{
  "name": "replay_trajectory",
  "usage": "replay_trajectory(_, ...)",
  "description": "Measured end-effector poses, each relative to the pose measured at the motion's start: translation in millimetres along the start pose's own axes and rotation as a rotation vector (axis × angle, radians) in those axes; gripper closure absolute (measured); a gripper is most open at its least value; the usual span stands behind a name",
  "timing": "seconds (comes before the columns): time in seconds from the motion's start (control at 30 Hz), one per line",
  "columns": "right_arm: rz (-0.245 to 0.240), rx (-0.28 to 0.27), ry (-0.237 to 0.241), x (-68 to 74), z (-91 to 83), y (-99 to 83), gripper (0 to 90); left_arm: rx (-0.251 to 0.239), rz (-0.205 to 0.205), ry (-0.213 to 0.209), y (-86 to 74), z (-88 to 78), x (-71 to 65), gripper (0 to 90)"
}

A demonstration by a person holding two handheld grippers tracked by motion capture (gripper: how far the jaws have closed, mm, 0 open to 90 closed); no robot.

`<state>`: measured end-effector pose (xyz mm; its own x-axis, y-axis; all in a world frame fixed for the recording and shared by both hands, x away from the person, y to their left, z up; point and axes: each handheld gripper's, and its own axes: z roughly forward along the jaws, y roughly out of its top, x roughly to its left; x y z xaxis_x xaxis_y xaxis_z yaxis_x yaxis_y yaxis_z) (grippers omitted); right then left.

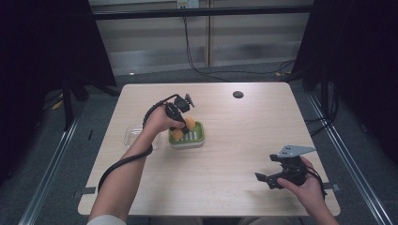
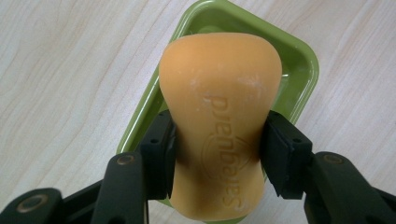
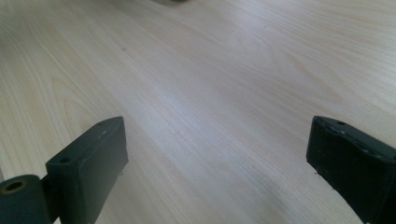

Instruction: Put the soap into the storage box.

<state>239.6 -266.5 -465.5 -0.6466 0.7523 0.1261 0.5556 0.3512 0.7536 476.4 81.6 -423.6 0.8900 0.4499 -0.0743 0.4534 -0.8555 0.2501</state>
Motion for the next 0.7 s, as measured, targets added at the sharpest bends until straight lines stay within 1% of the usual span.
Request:
replay_trajectory(0.03,0.001,0.000,0.000,0.2,-0.1,0.1,5.0,0.000,0.003,-0.005,0.0,-0.2,0.4,50.1)
replay_trajectory(0.17,0.001,0.000,-0.003,0.2,-0.6,0.2,5.0,0.001,0.000,-0.004,-0.8,1.4,0.8,50.1)
replay_trajectory(0.2,0.002,-0.001,-0.002,0.0,-0.9,0.4,5.0,0.010,0.001,-0.003,-0.8,2.2,0.6,50.0)
replay_trajectory(0.23,0.001,-0.002,-0.002,-0.1,-1.1,0.5,5.0,0.009,0.004,0.000,-0.9,2.8,0.9,50.1)
replay_trajectory(0.27,0.002,-0.002,-0.001,0.0,-1.2,0.7,5.0,-0.004,-0.007,0.009,-1.4,4.4,-0.4,50.1)
replay_trajectory(0.3,0.002,-0.001,0.000,0.1,-1.3,0.7,5.0,0.014,0.005,-0.002,-1.0,3.9,0.6,50.1)
replay_trajectory(0.33,0.002,-0.001,0.000,0.1,-1.3,0.7,5.0,0.014,0.005,-0.002,-1.0,3.9,0.6,50.0)
replay_trajectory(0.37,0.002,0.000,0.000,0.4,-1.1,0.7,5.0,0.008,0.008,0.018,-1.2,6.0,-0.8,50.0)
replay_trajectory(0.4,0.000,-0.001,-0.002,0.3,-0.9,0.6,5.0,0.017,0.006,0.004,-0.9,6.2,-0.8,50.0)
replay_trajectory(0.43,0.000,-0.001,-0.002,0.3,-0.9,0.6,5.0,0.017,0.006,0.004,-0.9,6.2,-0.8,50.0)
replay_trajectory(0.47,0.000,-0.001,-0.002,0.2,-1.0,0.6,5.0,0.007,0.008,0.017,-1.3,8.1,-1.7,50.0)
replay_trajectory(0.5,0.000,-0.001,-0.001,0.0,-1.3,0.8,5.0,0.003,0.008,0.016,-1.3,9.1,-2.1,50.0)
replay_trajectory(0.6,0.002,-0.003,0.000,0.3,-1.8,1.0,5.0,0.014,0.019,0.020,-0.8,9.6,-2.6,50.0)
replay_trajectory(0.63,0.002,-0.003,0.000,0.2,-1.7,0.8,5.0,0.002,-0.005,0.020,-0.2,12.0,-4.5,50.0)
replay_trajectory(0.67,0.001,-0.003,0.001,0.1,-1.5,0.7,5.0,0.035,0.039,0.020,0.3,10.7,-1.9,49.9)
replay_trajectory(0.7,0.000,-0.002,0.000,0.2,-1.5,0.7,5.0,0.031,0.033,0.019,0.3,11.5,-2.3,50.0)
